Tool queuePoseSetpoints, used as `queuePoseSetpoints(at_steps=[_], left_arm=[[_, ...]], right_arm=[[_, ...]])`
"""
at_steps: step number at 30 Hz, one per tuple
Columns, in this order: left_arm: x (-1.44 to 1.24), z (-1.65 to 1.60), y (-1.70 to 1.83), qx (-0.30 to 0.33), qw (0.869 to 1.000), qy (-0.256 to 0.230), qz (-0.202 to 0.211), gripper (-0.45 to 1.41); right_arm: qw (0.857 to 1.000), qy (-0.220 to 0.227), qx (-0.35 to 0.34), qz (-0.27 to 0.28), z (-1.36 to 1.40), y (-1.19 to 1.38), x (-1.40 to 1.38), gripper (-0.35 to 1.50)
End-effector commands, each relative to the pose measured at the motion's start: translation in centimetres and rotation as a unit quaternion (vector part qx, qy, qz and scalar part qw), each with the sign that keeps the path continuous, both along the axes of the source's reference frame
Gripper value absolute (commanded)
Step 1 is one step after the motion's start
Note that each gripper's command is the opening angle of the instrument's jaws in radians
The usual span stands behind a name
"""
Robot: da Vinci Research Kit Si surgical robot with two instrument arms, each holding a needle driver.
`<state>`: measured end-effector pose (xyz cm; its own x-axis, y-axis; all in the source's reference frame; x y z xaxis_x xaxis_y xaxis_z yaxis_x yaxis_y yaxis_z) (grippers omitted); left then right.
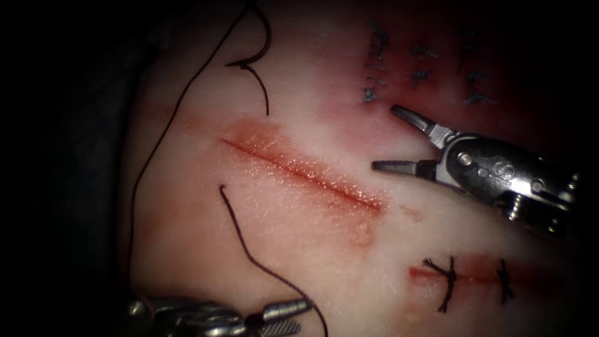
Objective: Wound Closure
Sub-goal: Grab a long length of suture, then regrasp the suture for a longer length.
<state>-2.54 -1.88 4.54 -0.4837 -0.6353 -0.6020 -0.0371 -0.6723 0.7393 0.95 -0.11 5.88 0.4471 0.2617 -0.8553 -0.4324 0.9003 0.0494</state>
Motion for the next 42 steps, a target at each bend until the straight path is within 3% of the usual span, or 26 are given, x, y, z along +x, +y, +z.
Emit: queuePoseSetpoints(at_steps=[1,19,21,22,24,25,28,30,35,42], left_arm=[[-0.07,0.06,0.05,-0.006,1.000,0.002,0.002,0.73],[-0.34,0.05,0.10,-0.012,1.000,0.007,-0.004,0.72],[-0.34,0.05,0.10,-0.012,1.000,0.007,-0.004,0.61],[-0.34,0.05,0.10,-0.012,1.000,0.006,-0.003,0.46],[-0.34,0.05,0.09,-0.014,1.000,-0.001,0.001,-0.14],[-0.34,0.05,0.08,-0.015,1.000,-0.001,0.001,-0.35],[-0.30,0.03,0.06,-0.010,1.000,0.002,0.021,-0.35],[-0.16,-0.01,0.10,-0.002,0.999,-0.006,0.044,-0.35],[0.18,-0.19,0.30,0.014,0.998,-0.019,0.054,-0.35],[0.50,-0.52,0.53,0.033,0.996,-0.020,0.079,-0.35]], right_arm=[[1.000,0.001,-0.001,0.000,0.05,0.03,0.05,1.33],[1.000,0.000,-0.003,-0.002,0.06,0.00,0.05,1.31],[1.000,0.000,-0.003,-0.002,0.07,0.00,0.05,1.31],[1.000,0.000,-0.003,-0.002,0.07,0.00,0.05,1.31],[1.000,0.000,-0.003,-0.002,0.07,0.00,0.05,1.28],[1.000,0.000,-0.003,-0.002,0.07,0.00,0.05,1.26],[1.000,-0.002,-0.002,-0.003,0.07,-0.02,0.06,1.26],[1.000,0.005,0.006,-0.028,0.08,-0.06,0.08,1.15],[0.994,0.049,0.016,-0.096,0.14,-0.13,0.20,0.58],[0.982,0.081,-0.025,-0.168,0.30,-0.11,0.63,0.61]])
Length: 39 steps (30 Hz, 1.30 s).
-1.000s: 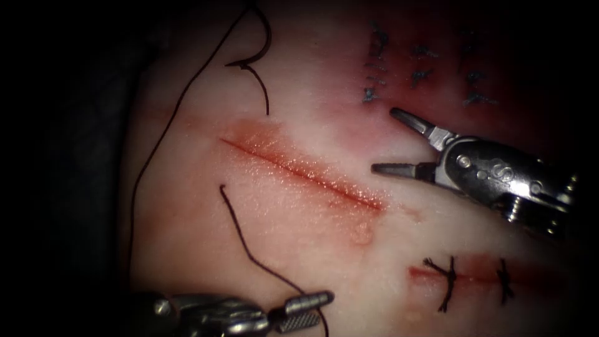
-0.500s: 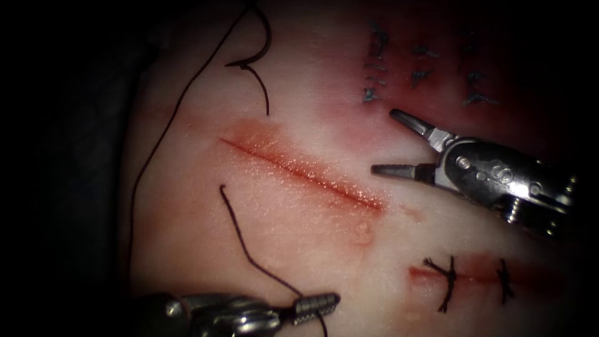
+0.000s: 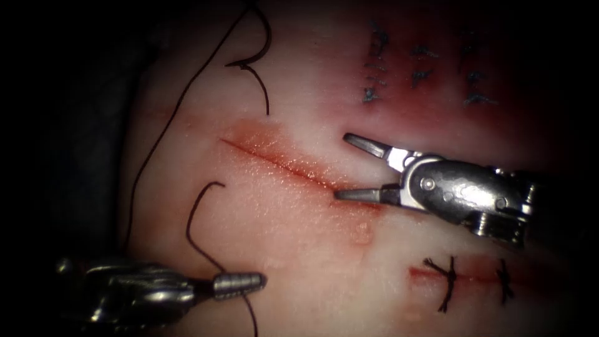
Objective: Wound Closure
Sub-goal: Regrasp the suture for a longer length.
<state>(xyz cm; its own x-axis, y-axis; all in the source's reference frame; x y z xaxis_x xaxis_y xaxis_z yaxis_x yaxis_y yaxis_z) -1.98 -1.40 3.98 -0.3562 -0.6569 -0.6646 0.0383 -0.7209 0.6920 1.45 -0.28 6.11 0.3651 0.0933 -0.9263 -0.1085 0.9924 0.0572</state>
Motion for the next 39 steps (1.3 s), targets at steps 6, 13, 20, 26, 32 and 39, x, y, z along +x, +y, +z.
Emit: queuePoseSetpoints(at_steps=[6,13,20,26,32,39], left_arm=[[0.00,-0.03,0.13,0.003,0.999,0.020,0.033,-0.35],[0.00,-0.04,0.19,0.003,0.998,0.039,0.048,-0.35],[-0.02,-0.09,0.38,-0.004,0.997,0.060,0.056,-0.35],[-0.06,-0.10,0.37,-0.005,0.996,0.065,0.060,-0.35],[-0.08,-0.10,0.37,-0.004,0.995,0.069,0.068,-0.35],[0.01,-0.11,0.36,-0.005,0.994,0.074,0.076,-0.35]], right_arm=[[0.997,0.014,-0.040,-0.058,0.13,0.11,0.64,0.83],[0.994,0.031,-0.057,-0.090,0.18,0.08,1.07,1.13],[0.988,0.062,-0.072,-0.121,0.19,-0.13,1.22,1.20],[0.988,0.062,-0.074,-0.121,0.21,-0.13,1.26,1.15],[0.986,0.075,-0.080,-0.123,0.21,-0.11,1.42,1.13],[0.973,0.138,-0.090,-0.161,0.19,-0.12,1.50,0.86]])
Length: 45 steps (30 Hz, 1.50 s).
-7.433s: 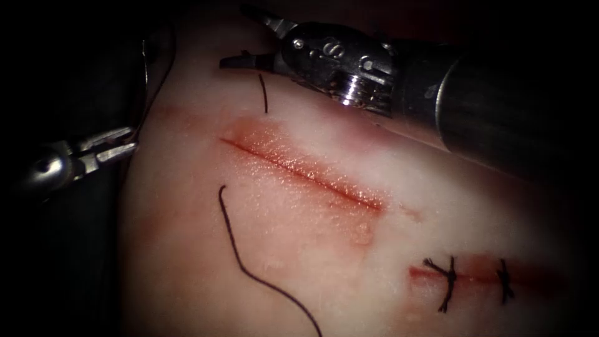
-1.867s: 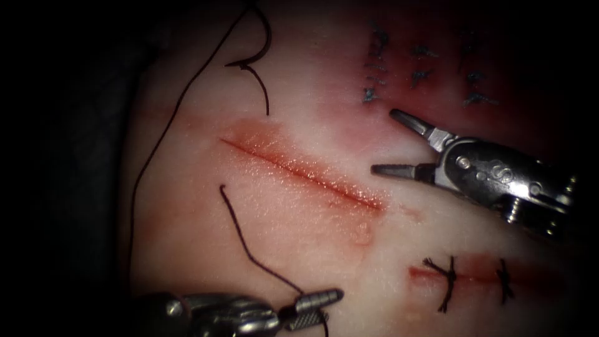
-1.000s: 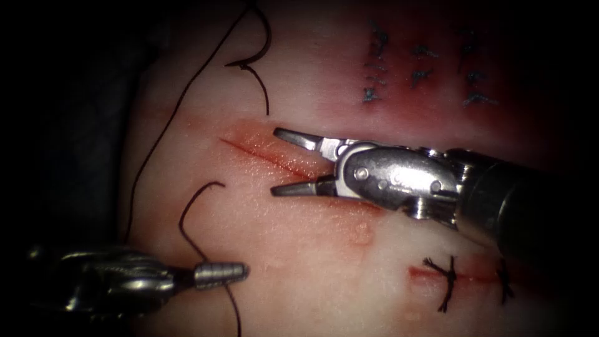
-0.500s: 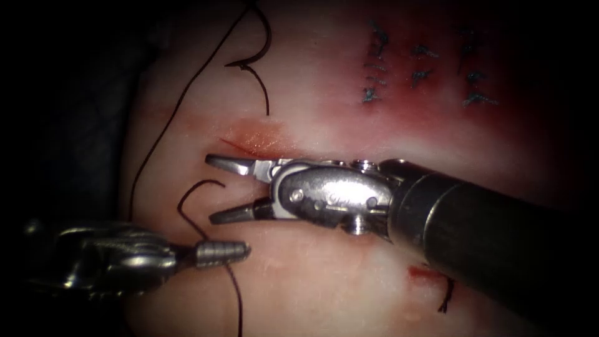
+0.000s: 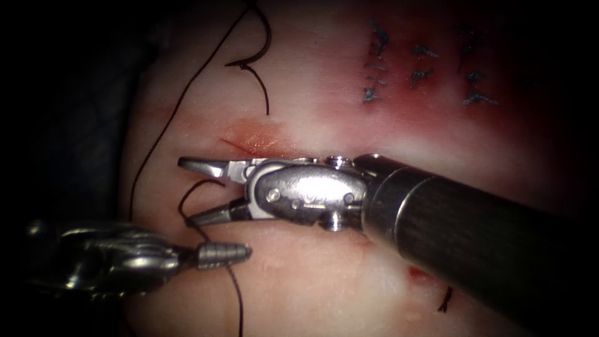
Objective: Wound Closure
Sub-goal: Regrasp the suture for a longer length.
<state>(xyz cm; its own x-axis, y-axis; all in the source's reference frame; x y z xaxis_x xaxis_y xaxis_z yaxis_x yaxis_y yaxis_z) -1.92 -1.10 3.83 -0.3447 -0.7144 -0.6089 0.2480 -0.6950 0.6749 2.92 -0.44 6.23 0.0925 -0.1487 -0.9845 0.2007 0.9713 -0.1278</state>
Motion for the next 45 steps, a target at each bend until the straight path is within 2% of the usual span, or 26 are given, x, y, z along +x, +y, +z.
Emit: queuePoseSetpoints(at_steps=[1,6,9,10,11,12,18,19,20,21,24,34,35,36,37,39,40,42,44,45], left_arm=[[-0.02,0.03,0.06,-0.002,1.000,0.000,0.001,-0.35],[-0.02,0.03,0.06,0.000,1.000,0.002,0.006,-0.35],[-0.03,0.03,0.06,0.000,1.000,0.002,0.005,-0.35],[-0.04,0.03,0.05,0.001,1.000,0.004,0.006,-0.35],[-0.04,0.03,0.05,0.001,1.000,0.004,0.006,-0.35],[-0.04,0.02,0.05,0.000,1.000,0.004,0.006,-0.35],[-0.02,0.01,0.04,0.002,1.000,0.005,0.011,-0.35],[0.00,0.01,0.03,0.002,1.000,0.004,0.012,-0.35],[0.00,0.01,0.03,0.002,1.000,0.004,0.012,-0.35],[0.02,0.01,0.03,0.002,1.000,0.004,0.012,-0.35],[0.04,0.01,0.03,0.002,1.000,0.003,0.013,-0.35],[0.22,0.08,0.06,-0.002,1.000,0.014,0.015,-0.35],[0.26,0.11,0.07,-0.001,1.000,0.015,0.009,-0.12],[0.26,0.11,0.07,-0.001,1.000,0.015,0.009,-0.12],[0.28,0.14,0.09,0.008,1.000,0.007,-0.017,0.35],[0.27,0.15,0.09,0.021,0.999,-0.003,-0.040,0.51],[0.27,0.15,0.09,0.021,0.999,-0.003,-0.040,0.51],[0.24,0.14,0.07,0.027,0.997,-0.016,-0.069,0.67],[0.16,0.12,-0.01,0.028,0.994,-0.030,-0.099,0.75],[0.16,0.12,-0.01,0.028,0.994,-0.030,-0.099,0.75]], right_arm=[[1.000,0.018,-0.002,-0.010,0.07,0.05,0.03,0.79],[0.998,0.057,0.010,-0.006,0.06,0.06,0.03,0.71],[0.998,0.061,0.010,-0.004,0.03,0.06,0.07,0.71],[0.998,0.061,0.009,-0.004,0.01,0.04,0.12,0.86],[0.998,0.061,0.009,-0.004,0.01,0.04,0.12,0.86],[0.998,0.062,0.008,-0.004,0.01,0.03,0.15,0.94],[0.998,0.066,0.004,-0.002,0.02,0.03,0.28,1.03],[0.998,0.067,0.002,-0.021,0.02,0.02,0.28,0.26],[0.998,0.067,0.002,-0.021,0.02,0.02,0.28,0.26],[0.997,0.062,-0.004,-0.043,0.02,0.03,0.26,-0.35],[0.997,0.063,-0.003,-0.044,0.01,0.04,0.21,-0.35],[0.999,0.047,-0.001,-0.024,-0.03,0.14,-0.21,-0.35],[0.999,0.042,-0.001,-0.018,-0.04,0.16,-0.28,-0.35],[0.999,0.042,-0.001,-0.018,-0.04,0.16,-0.28,-0.35],[0.999,0.042,0.000,-0.014,-0.03,0.16,-0.32,-0.35],[0.999,0.041,-0.001,-0.012,-0.02,0.16,-0.31,-0.35],[0.999,0.041,-0.001,-0.012,-0.02,0.16,-0.31,-0.35],[0.999,0.039,-0.001,-0.010,-0.01,0.17,-0.29,-0.35],[1.000,0.029,-0.003,-0.003,0.01,0.20,-0.29,-0.35],[1.000,0.029,-0.003,-0.003,0.01,0.20,-0.29,-0.35]])
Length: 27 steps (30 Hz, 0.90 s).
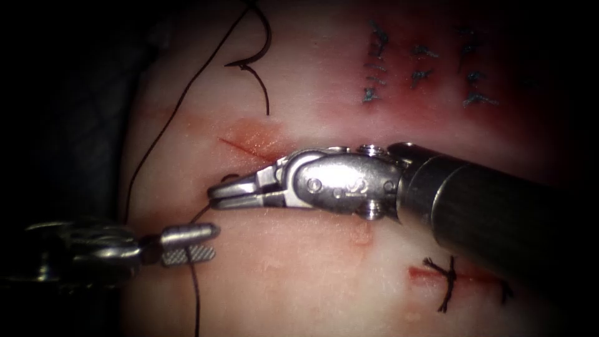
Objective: Wound Closure
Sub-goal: Regrasp the suture for a longer length.
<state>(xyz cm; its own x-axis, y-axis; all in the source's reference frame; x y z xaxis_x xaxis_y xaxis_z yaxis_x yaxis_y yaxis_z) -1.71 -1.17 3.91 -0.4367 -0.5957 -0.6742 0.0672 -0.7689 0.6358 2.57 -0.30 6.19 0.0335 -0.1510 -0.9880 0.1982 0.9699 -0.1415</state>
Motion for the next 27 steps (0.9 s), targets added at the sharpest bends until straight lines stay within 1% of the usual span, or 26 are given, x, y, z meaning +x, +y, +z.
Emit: queuePoseSetpoints(at_steps=[1,3,10,13,16,18,21,22,27], left_arm=[[-0.07,0.03,0.04,-0.007,1.000,-0.001,-0.006,0.76],[-0.13,0.04,-0.06,-0.006,1.000,-0.003,-0.018,0.76],[-0.15,0.10,-0.20,-0.015,1.000,0.002,-0.020,0.76],[-0.09,0.09,-0.20,-0.017,1.000,0.001,-0.017,0.76],[-0.09,0.09,-0.25,-0.027,1.000,0.003,-0.012,0.69],[-0.10,0.09,-0.27,-0.030,0.999,0.005,-0.011,0.69],[-0.12,0.09,-0.33,-0.051,0.999,0.009,-0.002,0.64],[-0.12,0.09,-0.34,-0.057,0.998,0.011,0.001,0.65],[-0.11,0.06,-0.37,-0.060,0.998,0.011,0.003,0.61]], right_arm=[[1.000,-0.003,-0.002,0.003,0.06,0.07,0.05,-0.35],[1.000,-0.008,-0.001,0.006,0.09,0.11,0.02,-0.35],[1.000,-0.011,0.000,0.008,0.13,0.15,-0.04,-0.35],[1.000,-0.012,0.000,0.006,0.14,0.15,-0.15,-0.35],[1.000,-0.019,0.001,0.009,0.16,0.18,-0.20,-0.35],[1.000,-0.020,0.001,0.009,0.16,0.19,-0.20,-0.35],[1.000,-0.020,0.001,0.009,0.17,0.20,-0.21,-0.35],[1.000,-0.020,0.001,0.009,0.17,0.20,-0.21,-0.35],[1.000,-0.020,0.000,0.009,0.18,0.18,-0.20,-0.35]])
